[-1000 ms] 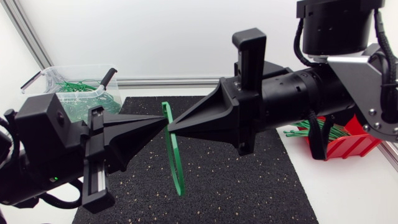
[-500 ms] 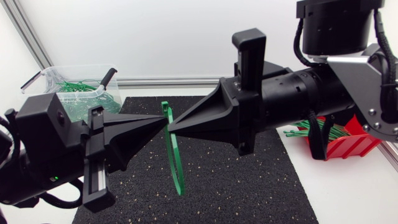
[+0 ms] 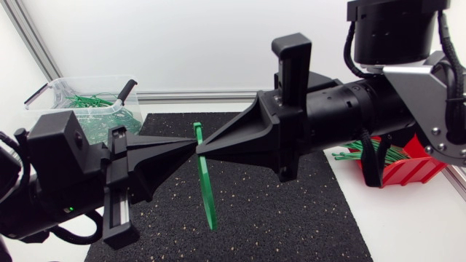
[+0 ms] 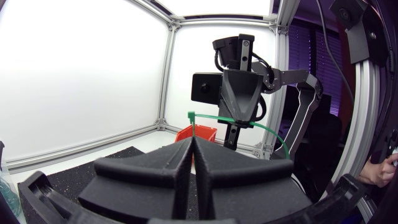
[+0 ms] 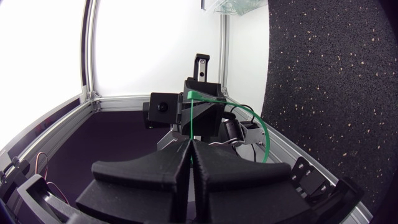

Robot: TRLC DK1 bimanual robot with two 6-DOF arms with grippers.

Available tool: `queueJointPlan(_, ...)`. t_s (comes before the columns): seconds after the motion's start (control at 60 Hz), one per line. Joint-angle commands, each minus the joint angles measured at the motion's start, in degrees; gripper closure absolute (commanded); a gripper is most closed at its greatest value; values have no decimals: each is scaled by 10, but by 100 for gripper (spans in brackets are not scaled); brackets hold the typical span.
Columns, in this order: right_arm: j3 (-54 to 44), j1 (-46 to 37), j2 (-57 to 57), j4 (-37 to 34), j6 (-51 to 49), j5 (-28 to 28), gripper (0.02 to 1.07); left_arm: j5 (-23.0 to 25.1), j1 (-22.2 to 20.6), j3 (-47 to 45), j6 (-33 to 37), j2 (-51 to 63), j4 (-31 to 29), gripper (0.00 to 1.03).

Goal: Take a green cable tie from the red box, thread the tail through the head to close it, then place it in the transparent bin on the left.

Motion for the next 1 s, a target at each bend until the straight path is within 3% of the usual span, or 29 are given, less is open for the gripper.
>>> queueJointPlan(0.0, -4, 5, -2, 9, 8, 1, 101, 3, -5, 1, -8, 6, 13, 100)
queueJointPlan(0.667, -7, -25, 13, 19, 29, -1, 101, -13, -45, -13, 2, -25, 14, 100)
queueJointPlan(0.983, -7, 8, 23, 25, 44, 0, 101, -31, -66, -15, 12, -31, 14, 100)
